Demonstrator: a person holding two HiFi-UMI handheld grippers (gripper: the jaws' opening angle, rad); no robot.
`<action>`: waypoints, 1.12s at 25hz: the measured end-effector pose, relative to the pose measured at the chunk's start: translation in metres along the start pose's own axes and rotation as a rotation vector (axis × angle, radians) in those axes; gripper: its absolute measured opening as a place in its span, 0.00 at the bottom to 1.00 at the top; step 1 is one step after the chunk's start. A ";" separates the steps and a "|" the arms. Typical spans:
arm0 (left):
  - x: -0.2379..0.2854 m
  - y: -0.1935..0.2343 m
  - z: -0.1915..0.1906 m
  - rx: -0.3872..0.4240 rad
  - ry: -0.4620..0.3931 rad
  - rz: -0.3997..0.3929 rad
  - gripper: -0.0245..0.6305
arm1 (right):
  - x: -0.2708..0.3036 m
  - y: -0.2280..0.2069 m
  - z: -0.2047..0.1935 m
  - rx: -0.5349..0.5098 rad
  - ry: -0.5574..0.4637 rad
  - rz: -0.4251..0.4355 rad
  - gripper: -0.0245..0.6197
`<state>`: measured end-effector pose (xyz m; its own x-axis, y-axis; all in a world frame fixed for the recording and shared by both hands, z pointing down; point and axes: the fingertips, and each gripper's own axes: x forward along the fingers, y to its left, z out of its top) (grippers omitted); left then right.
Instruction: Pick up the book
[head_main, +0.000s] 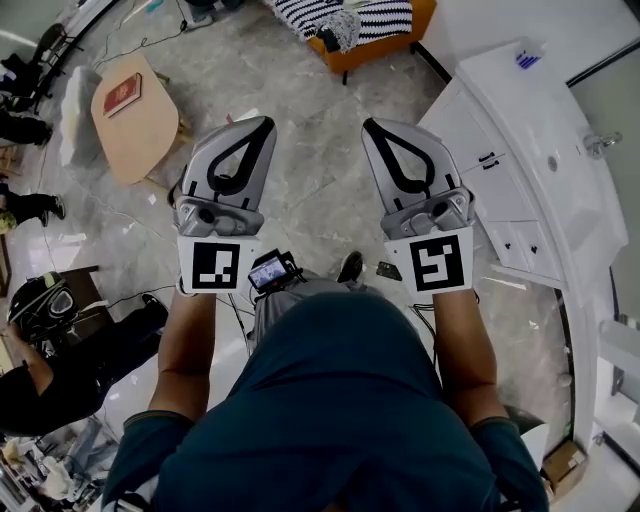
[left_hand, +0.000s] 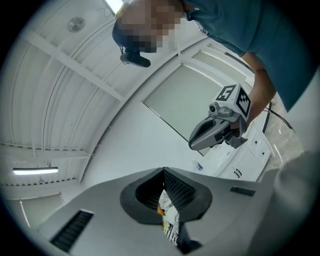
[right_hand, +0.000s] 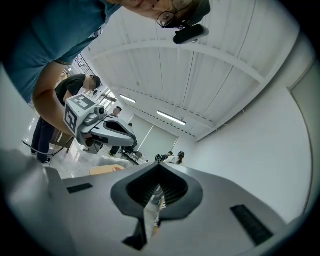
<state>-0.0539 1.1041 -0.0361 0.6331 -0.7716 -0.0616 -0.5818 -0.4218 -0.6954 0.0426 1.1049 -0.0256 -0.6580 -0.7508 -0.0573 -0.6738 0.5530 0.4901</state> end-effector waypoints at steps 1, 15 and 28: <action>0.007 0.001 -0.002 -0.002 0.003 -0.002 0.04 | 0.003 -0.006 -0.004 0.007 0.000 -0.001 0.06; 0.084 0.073 -0.086 -0.045 -0.055 -0.032 0.04 | 0.114 -0.038 -0.039 0.009 0.065 -0.021 0.06; 0.131 0.140 -0.157 -0.074 -0.150 -0.076 0.04 | 0.221 -0.054 -0.043 -0.080 0.112 -0.072 0.06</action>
<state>-0.1329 0.8693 -0.0296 0.7423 -0.6590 -0.1211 -0.5622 -0.5141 -0.6478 -0.0522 0.8933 -0.0274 -0.5640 -0.8258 0.0008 -0.6861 0.4692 0.5560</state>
